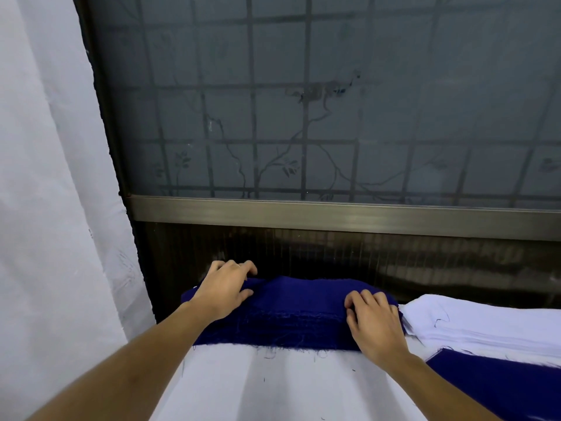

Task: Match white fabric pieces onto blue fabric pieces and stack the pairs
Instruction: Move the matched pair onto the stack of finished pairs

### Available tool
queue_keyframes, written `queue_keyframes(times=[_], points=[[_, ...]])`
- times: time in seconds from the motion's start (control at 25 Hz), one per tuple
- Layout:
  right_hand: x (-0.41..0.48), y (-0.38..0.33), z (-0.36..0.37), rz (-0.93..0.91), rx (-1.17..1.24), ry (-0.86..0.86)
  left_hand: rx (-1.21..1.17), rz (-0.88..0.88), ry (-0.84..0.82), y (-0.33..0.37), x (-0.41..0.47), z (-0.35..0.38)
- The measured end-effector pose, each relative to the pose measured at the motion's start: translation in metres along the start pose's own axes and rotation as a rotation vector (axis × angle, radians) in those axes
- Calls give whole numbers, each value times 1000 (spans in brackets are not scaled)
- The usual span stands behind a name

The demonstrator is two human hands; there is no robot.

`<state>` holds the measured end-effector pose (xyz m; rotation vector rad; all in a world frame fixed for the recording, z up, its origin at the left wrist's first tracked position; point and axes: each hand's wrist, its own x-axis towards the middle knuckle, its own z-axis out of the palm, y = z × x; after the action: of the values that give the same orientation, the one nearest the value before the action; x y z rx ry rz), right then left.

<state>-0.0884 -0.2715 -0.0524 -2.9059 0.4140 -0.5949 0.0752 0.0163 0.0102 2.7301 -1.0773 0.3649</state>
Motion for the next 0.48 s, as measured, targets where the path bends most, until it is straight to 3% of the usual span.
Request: queue_keyframes(times=[0.12,0.24,0.36,0.48], points=[[-2,-4,-6,-32,-31,-6,67,63,62,10,-1,-13],[0,-25,-17,-184,-87,82,127,192,75,27,-7,-27],[9,-71,-34,-331,-14,182,207,303,87,56,-15,-41],[19,-105,-46,-383,146,135,257,318,98,80,-24,-58]])
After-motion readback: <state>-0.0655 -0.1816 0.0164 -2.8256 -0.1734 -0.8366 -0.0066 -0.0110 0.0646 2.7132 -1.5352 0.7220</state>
